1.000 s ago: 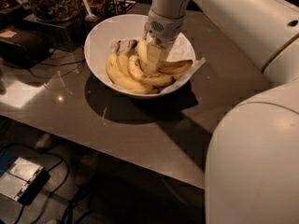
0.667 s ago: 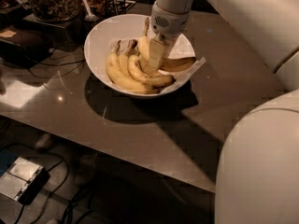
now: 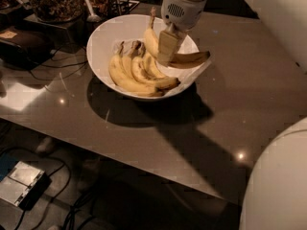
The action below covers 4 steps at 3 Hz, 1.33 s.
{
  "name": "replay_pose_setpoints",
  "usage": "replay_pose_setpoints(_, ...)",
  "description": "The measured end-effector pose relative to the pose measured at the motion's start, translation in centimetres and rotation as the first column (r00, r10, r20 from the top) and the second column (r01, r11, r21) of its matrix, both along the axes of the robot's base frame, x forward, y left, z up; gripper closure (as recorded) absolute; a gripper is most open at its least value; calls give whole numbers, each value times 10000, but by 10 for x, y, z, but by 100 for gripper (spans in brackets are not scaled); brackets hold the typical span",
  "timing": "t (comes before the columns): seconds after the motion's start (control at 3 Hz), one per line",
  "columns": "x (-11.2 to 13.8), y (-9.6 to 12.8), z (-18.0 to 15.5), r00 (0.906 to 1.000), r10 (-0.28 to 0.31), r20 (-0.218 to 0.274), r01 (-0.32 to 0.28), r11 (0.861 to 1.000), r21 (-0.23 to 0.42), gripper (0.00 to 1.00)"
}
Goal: Pick banana from white bowl
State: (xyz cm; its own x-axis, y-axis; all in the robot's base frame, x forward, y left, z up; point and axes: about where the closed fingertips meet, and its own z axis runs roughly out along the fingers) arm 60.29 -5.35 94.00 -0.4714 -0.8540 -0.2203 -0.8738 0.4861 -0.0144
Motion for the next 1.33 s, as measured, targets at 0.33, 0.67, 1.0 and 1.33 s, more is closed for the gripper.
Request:
replay_pose_setpoints(0.33, -17, -8, 14, 9995, 304, 50, -305, 9995, 98, 100)
replay_pose_setpoints(0.67, -36, -23, 24, 9993, 367, 102, -370, 9988, 336, 100)
replay_pose_setpoints(1.0, -58, -47, 26, 9999, 130, -31, -128, 9982, 588, 100)
replay_pose_setpoints(1.33, -77, -71, 25, 9994, -287, -191, 301, 9969, 727, 100)
